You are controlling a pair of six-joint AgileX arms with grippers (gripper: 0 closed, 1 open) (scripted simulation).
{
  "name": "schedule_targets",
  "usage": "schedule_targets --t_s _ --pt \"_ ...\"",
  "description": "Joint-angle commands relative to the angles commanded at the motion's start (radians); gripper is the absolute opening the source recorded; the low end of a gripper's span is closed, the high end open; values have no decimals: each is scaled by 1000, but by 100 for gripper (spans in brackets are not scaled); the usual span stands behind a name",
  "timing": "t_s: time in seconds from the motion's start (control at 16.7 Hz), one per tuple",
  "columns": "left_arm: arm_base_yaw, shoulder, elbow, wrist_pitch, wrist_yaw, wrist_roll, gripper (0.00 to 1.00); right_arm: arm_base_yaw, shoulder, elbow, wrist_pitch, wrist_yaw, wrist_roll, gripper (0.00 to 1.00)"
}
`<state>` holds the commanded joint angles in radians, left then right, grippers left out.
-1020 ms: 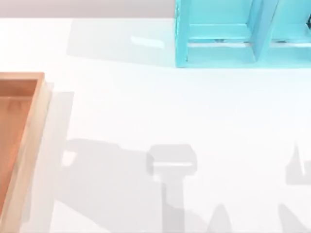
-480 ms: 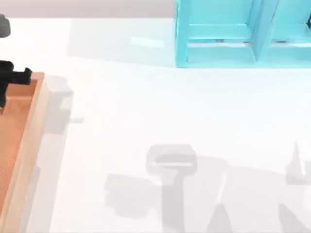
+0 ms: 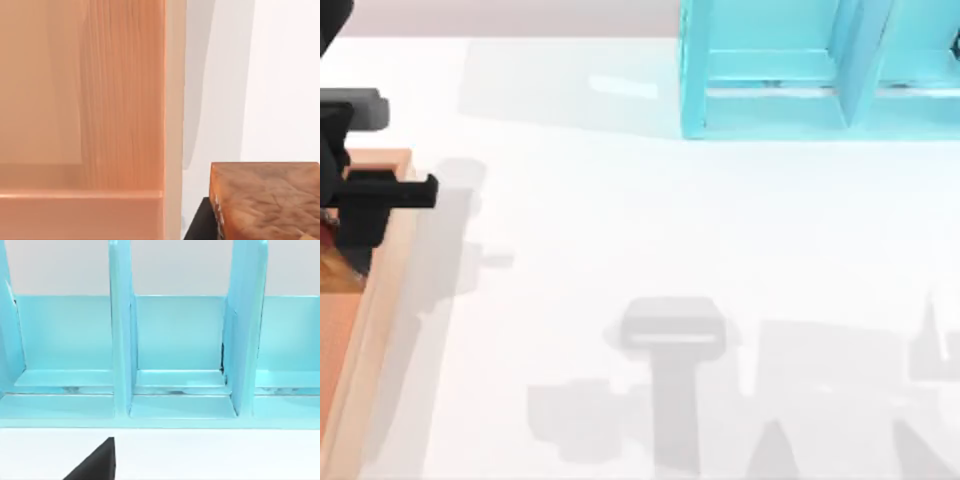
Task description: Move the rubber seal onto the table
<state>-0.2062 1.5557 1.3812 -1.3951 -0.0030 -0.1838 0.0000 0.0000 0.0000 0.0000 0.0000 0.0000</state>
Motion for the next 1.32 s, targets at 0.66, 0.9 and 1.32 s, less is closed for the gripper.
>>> schedule_targets --t_s 0.66,0.9,1.32 --pt "-152 339 236 84 9 -152 0 0 0 0 0 0 0 100" --pt "-238 550 370 140 10 -228 0 0 0 0 0 0 0 100" --pt "-325 685 475 213 9 -317 0 0 0 0 0 0 0 100"
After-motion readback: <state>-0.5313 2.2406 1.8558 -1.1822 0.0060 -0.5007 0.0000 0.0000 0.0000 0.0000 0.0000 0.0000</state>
